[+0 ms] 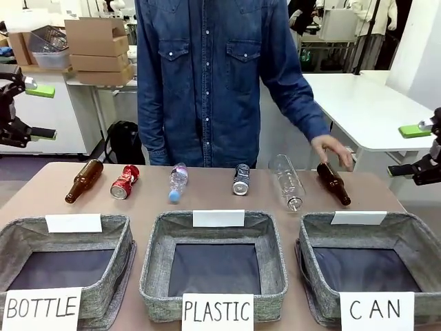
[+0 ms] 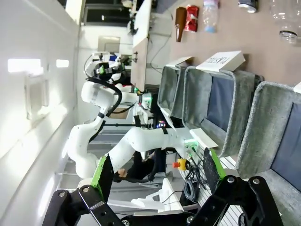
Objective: Sort the can waste into the basket.
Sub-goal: Pick up the can waste from the table and place it in the right Fabric basket.
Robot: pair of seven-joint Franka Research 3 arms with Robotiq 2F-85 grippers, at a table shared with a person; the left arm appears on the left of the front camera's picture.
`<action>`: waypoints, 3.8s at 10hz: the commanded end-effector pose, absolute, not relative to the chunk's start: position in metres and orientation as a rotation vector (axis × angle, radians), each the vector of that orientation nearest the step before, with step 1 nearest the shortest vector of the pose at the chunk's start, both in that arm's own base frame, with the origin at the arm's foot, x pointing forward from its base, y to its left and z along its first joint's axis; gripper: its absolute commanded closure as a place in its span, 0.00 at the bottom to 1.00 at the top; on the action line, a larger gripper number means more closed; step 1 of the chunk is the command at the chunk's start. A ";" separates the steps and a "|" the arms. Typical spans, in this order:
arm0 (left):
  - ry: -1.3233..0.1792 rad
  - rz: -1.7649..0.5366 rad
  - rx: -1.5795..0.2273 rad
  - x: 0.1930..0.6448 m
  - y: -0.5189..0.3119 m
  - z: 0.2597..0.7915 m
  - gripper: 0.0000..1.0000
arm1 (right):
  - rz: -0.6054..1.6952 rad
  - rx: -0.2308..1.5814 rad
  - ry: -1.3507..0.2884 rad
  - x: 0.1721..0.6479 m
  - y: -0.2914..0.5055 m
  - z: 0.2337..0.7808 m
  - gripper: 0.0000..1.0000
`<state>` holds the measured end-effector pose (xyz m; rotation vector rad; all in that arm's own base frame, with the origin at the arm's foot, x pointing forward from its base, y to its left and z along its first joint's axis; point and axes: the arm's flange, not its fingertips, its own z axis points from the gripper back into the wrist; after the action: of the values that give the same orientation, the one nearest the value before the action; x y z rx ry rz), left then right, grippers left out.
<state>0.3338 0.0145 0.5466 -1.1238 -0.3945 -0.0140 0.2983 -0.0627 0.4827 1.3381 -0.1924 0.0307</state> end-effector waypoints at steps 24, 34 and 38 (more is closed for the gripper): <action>-0.403 -0.114 -0.910 0.297 0.108 0.572 0.00 | 0.056 1.361 -0.219 0.303 -0.062 0.484 0.00; -0.488 -0.165 -1.301 0.246 0.198 0.567 0.00 | 0.056 1.361 -0.219 0.303 -0.062 0.484 0.00; -0.380 -0.197 -1.231 0.268 0.169 0.575 0.00 | 0.056 1.361 -0.219 0.303 -0.062 0.484 0.00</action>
<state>0.2697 0.1682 0.5693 -1.2470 -0.3915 -0.2024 0.3000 -0.0631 0.4822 1.3383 -0.1929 0.0345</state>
